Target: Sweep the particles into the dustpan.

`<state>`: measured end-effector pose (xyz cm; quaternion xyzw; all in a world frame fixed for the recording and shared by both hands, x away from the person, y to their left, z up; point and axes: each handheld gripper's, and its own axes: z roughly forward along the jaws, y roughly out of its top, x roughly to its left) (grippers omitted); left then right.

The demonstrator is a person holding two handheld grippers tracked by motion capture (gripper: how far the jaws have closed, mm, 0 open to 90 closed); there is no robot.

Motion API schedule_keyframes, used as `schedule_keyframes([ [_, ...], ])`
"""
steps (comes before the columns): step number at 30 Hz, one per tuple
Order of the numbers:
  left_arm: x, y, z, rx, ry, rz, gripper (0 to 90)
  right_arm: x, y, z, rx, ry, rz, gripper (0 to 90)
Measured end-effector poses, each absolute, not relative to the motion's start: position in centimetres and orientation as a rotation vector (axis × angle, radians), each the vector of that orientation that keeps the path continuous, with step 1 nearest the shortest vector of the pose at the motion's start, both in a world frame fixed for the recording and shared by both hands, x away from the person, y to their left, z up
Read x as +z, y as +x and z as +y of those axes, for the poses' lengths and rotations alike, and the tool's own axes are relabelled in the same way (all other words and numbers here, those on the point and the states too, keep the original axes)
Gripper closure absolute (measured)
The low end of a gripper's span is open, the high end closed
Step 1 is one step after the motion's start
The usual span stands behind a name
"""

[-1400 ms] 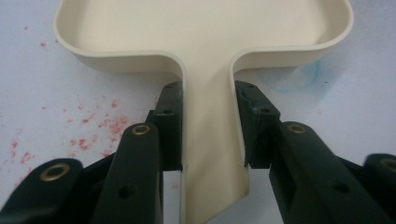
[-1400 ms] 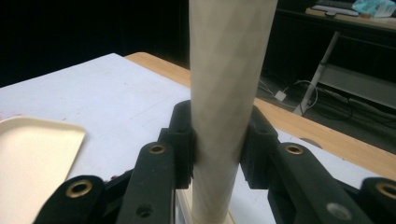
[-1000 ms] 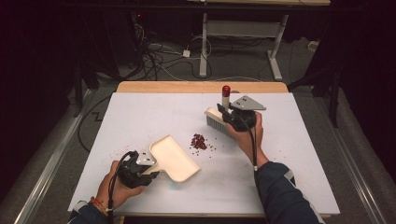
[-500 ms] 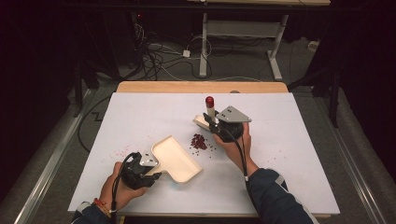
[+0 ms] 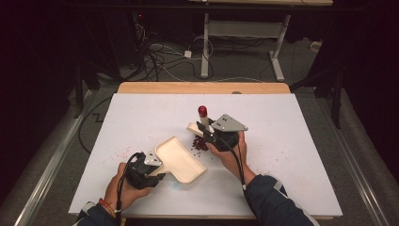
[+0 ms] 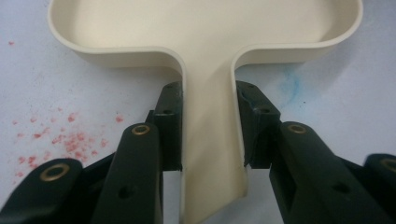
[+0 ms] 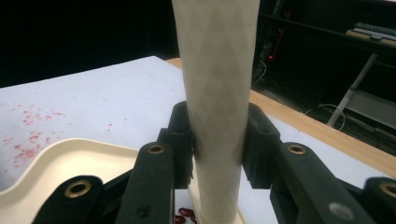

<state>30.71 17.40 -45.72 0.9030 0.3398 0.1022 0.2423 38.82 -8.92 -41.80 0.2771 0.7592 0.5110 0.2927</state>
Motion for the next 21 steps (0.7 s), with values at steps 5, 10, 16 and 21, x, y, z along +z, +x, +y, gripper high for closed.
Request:
schedule_keyframes([
  [5, -45.9, 30.9, 17.2, 0.273, 2.463, 0.938, 63.8, -41.8, 38.3, -8.8, 1.388, 0.745, 2.013, 69.1],
  [10, -46.0, 31.1, 16.9, 0.277, 2.465, 0.95, 63.8, -41.8, 37.7, -8.3, 1.401, 0.742, 2.015, 69.1],
  [16, -46.0, 31.2, 16.0, 0.279, 2.467, 0.979, 63.8, -41.8, 37.1, -7.8, 1.397, 0.745, 2.02, 69.1],
  [21, -46.1, 31.7, 14.9, 0.28, 2.471, 1.003, 63.8, -41.8, 36.7, -7.5, 1.379, 0.738, 2.03, 69.2],
])
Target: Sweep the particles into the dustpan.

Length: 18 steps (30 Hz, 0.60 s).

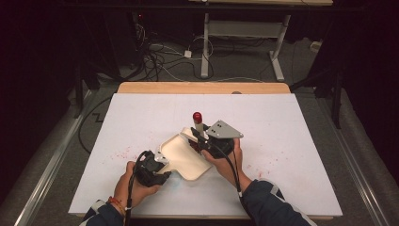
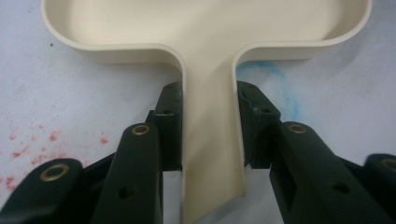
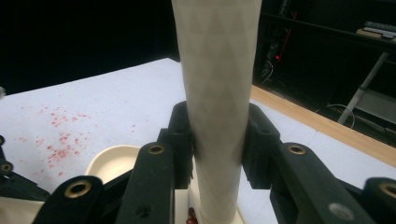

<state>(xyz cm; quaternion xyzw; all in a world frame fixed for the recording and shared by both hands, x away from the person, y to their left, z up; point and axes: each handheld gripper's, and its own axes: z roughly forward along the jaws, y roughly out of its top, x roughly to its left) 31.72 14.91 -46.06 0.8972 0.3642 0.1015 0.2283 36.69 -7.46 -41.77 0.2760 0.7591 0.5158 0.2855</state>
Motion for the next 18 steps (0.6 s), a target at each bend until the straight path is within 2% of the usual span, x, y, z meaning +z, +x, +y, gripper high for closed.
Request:
schedule_keyframes([
  [18, -46.7, 33.2, 13.8, 0.257, 2.475, 1.035, 63.5, -41.2, 34.8, -6.0, 1.426, 0.727, 2.052, 69.9],
])
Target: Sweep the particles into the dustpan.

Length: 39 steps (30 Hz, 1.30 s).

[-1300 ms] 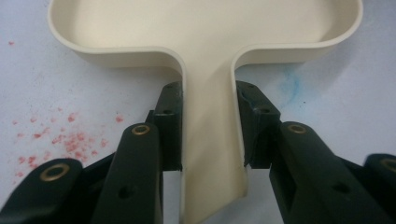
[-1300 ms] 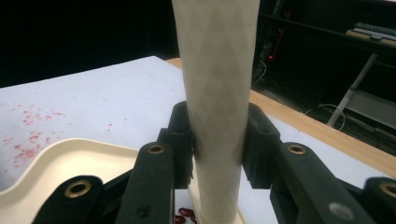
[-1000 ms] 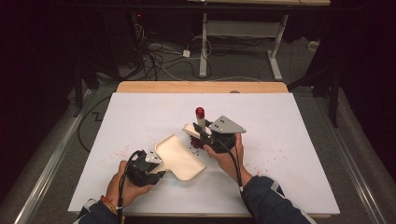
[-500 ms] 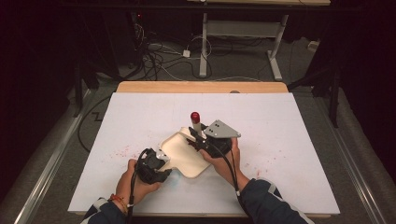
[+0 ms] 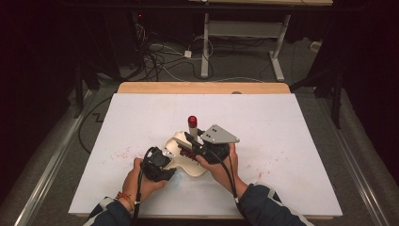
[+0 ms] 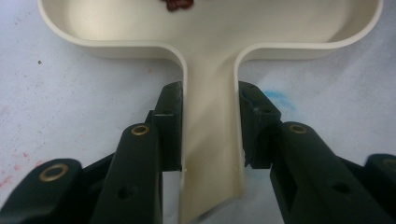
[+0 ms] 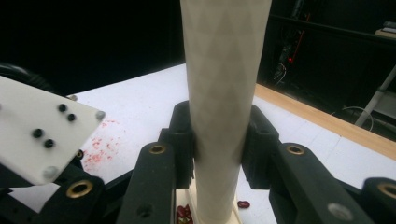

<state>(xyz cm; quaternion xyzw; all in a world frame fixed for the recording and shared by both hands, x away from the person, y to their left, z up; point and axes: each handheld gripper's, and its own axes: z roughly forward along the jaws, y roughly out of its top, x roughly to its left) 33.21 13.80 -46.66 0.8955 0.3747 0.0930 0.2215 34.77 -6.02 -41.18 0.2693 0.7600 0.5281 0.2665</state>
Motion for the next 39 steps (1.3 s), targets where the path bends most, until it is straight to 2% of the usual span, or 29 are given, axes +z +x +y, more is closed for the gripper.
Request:
schedule_keyframes([
  [12, -47.0, 33.4, 14.4, 0.241, 2.479, 0.999, 63.8, -39.9, 34.7, -6.8, 1.5, 0.729, 2.035, 70.2],
  [19, -47.0, 33.1, 15.1, 0.236, 2.497, 0.974, 63.8, -36.5, 34.8, -10.0, 1.534, 0.76, 1.948, 70.2],
  [25, -46.9, 32.7, 15.3, 0.245, 2.518, 0.971, 63.8, -35.4, 34.9, -11.8, 1.503, 0.788, 1.915, 70.2],
  [32, -47.0, 32.6, 16.1, 0.224, 2.501, 0.997, 63.7, -36.5, 37.2, -13.2, 1.445, 0.875, 1.875, 70.2],
  [39, -47.0, 32.8, 16.7, 0.215, 2.485, 1.028, 63.7, -39.0, 39.8, -11.6, 1.393, 0.893, 1.89, 70.1],
])
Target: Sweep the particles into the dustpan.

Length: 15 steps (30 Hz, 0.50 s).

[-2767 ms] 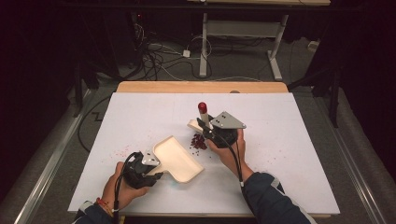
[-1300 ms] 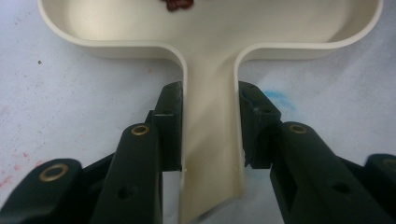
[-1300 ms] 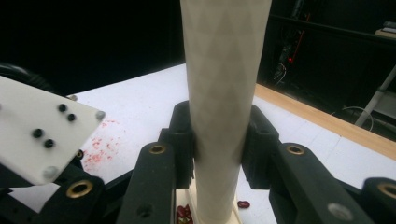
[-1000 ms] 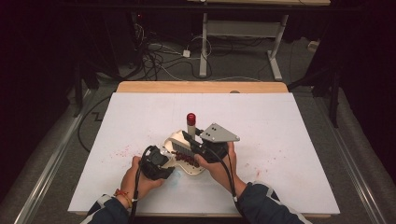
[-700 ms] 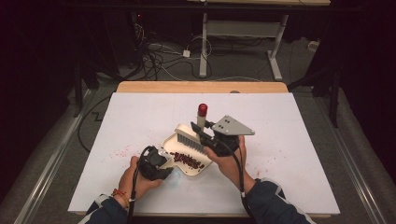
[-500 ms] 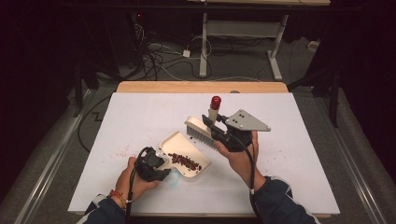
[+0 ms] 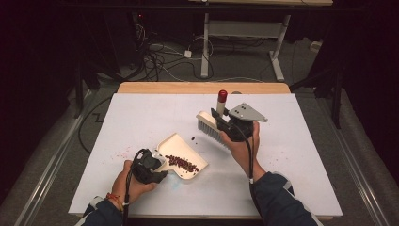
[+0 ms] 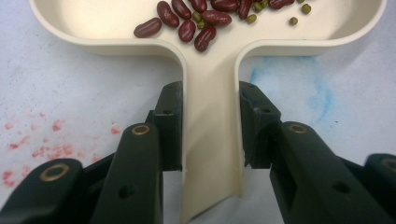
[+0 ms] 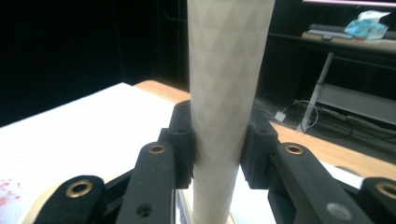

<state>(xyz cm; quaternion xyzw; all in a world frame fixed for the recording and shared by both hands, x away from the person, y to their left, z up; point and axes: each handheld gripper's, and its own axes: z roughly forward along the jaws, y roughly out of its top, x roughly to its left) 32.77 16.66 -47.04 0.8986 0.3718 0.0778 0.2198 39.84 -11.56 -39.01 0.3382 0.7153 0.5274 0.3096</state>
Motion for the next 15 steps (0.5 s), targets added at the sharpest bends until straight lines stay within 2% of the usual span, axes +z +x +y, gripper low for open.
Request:
schedule_keyframes([
  [6, -47.1, 32.8, 17.0, 0.22, 2.476, 1.041, 63.7, -41.0, 40.5, -9.7, 1.358, 0.823, 1.947, 70.1],
  [15, -47.1, 33.0, 17.3, 0.213, 2.466, 1.064, 63.7, -41.0, 38.3, -7.6, 1.362, 0.731, 2.05, 70.0],
])
